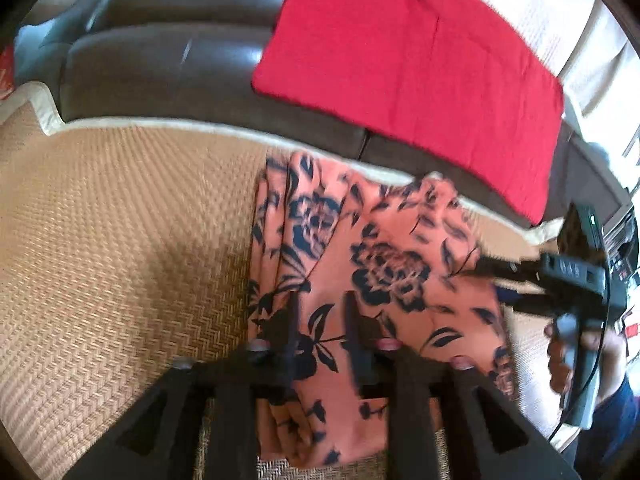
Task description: Fold small clothes
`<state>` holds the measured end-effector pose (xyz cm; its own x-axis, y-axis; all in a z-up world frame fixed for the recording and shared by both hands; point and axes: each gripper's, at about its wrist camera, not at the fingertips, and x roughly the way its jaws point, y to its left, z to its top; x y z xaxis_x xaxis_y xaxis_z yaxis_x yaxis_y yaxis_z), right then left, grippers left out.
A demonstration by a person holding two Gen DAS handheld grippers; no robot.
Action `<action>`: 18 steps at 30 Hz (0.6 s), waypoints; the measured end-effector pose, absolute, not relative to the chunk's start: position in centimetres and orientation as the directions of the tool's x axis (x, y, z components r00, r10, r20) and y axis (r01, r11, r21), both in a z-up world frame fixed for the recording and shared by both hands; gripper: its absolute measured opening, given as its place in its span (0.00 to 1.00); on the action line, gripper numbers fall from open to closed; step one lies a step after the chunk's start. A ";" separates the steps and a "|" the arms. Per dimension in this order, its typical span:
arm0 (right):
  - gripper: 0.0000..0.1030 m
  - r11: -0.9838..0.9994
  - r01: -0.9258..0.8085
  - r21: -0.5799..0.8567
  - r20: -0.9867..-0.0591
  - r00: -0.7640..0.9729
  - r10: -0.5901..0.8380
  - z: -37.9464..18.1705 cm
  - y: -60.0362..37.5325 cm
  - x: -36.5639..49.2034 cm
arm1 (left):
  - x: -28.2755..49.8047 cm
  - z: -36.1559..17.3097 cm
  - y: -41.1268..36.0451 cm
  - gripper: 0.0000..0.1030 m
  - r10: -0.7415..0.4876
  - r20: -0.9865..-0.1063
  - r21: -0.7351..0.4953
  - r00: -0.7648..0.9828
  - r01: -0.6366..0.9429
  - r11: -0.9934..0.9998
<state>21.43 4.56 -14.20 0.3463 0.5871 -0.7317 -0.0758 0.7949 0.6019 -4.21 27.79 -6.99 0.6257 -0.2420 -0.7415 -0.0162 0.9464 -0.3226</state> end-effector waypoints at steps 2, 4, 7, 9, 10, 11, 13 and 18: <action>0.70 0.788 -0.091 0.608 -0.712 0.375 0.593 -13.2 3.8 19.6 | -4.9 -7.5 28.2 0.29 -0.236 -0.751 -0.319 0.616 -0.027 0.947; 0.71 0.779 -0.076 0.623 -0.714 0.351 0.605 -13.8 3.1 18.1 | -4.8 -9.4 28.5 0.29 -0.193 -0.787 -0.272 0.587 -0.048 0.961; 0.44 0.799 -0.118 0.590 -0.755 0.268 0.598 -16.1 4.6 17.5 | -4.0 -11.2 29.2 0.33 -0.187 -0.818 -0.274 0.543 -0.083 0.958; 0.40 0.832 -0.148 0.534 -0.778 0.298 0.552 -15.0 5.4 17.1 | -3.9 -10.6 30.1 0.33 -0.196 -0.816 -0.302 0.544 -0.112 0.947; 0.40 0.840 -0.160 0.519 -0.776 0.324 0.541 -13.9 5.3 16.9 | -4.2 -10.0 30.2 0.33 -0.178 -0.810 -0.289 0.559 -0.115 0.951; 0.40 0.845 -0.173 0.506 -0.773 0.344 0.534 -13.0 5.5 16.6 | -4.5 -9.4 30.2 0.33 -0.164 -0.806 -0.275 0.569 -0.115 0.954; 0.47 0.861 -0.176 0.476 -0.784 0.358 0.507 -12.6 5.5 16.6 | -5.3 -8.3 30.1 0.36 -0.167 -0.791 -0.275 0.588 -0.099 0.956; 0.70 0.790 -0.082 0.607 -0.734 0.325 0.597 -14.6 4.8 17.4 | -5.6 -9.2 29.4 0.61 -0.180 -0.813 -0.266 0.554 -0.077 0.961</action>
<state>17.36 4.84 -14.58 0.3246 0.5969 -0.7337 -0.0817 0.7905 0.6070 -5.61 29.38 -9.23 0.5543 -0.1803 -0.8125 -0.0770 0.9610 -0.2657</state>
